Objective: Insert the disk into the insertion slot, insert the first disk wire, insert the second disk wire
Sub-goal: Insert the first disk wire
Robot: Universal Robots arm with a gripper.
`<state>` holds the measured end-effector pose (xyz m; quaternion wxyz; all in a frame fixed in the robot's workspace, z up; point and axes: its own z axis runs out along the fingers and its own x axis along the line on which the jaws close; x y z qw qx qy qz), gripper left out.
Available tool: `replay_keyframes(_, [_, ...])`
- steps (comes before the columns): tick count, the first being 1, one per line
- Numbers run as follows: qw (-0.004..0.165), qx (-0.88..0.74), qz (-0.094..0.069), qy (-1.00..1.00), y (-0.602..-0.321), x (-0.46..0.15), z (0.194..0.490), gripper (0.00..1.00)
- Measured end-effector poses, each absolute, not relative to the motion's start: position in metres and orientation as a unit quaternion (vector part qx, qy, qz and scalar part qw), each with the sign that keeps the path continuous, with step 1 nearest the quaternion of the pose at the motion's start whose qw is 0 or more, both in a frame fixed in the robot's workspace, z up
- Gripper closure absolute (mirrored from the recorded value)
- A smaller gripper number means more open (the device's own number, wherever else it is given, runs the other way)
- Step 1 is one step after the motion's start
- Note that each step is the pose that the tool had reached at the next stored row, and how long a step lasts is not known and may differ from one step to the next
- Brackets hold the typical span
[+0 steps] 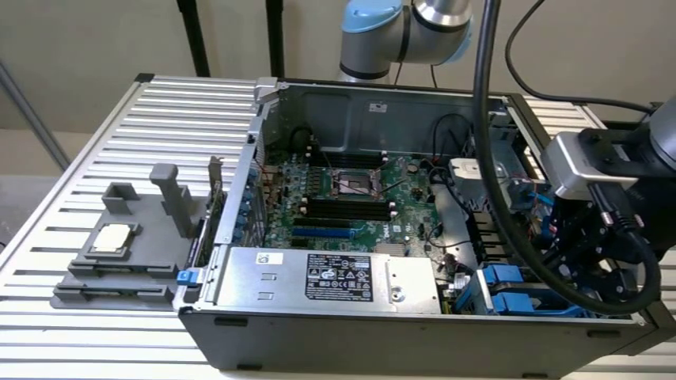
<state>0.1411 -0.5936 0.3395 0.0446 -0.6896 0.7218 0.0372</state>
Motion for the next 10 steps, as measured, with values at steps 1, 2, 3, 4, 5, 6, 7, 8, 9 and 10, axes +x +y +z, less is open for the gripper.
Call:
replay_keyframes(1, [0.045,-0.689,0.037,0.722,-0.5936,0.1411,0.3391,0.84])
replay_keyframes(2, [0.045,-0.689,0.037,0.723,-0.5936,0.1411,0.3388,0.84])
replay_keyframes(3, [0.045,-0.689,0.037,0.723,-0.5936,0.1411,0.3385,0.84])
replay_keyframes(4, [0.045,-0.688,0.037,0.723,-0.5936,0.1411,0.3382,0.84])
replay_keyframes(5, [0.045,-0.688,0.036,0.724,-0.5936,0.1411,0.3378,0.84])
replay_keyframes(6, [0.045,-0.688,0.036,0.724,-0.5936,0.1411,0.3375,0.84])
replay_keyframes(7, [0.045,-0.687,0.036,0.724,-0.5936,0.1411,0.3373,0.84])
replay_keyframes(8, [0.045,-0.687,0.036,0.724,-0.5935,0.1411,0.3371,0.84])
replay_keyframes(9, [0.045,-0.687,0.036,0.725,-0.5935,0.1411,0.3369,0.84])
replay_keyframes(10, [0.044,-0.687,0.036,0.725,-0.5934,0.1411,0.3368,0.84])
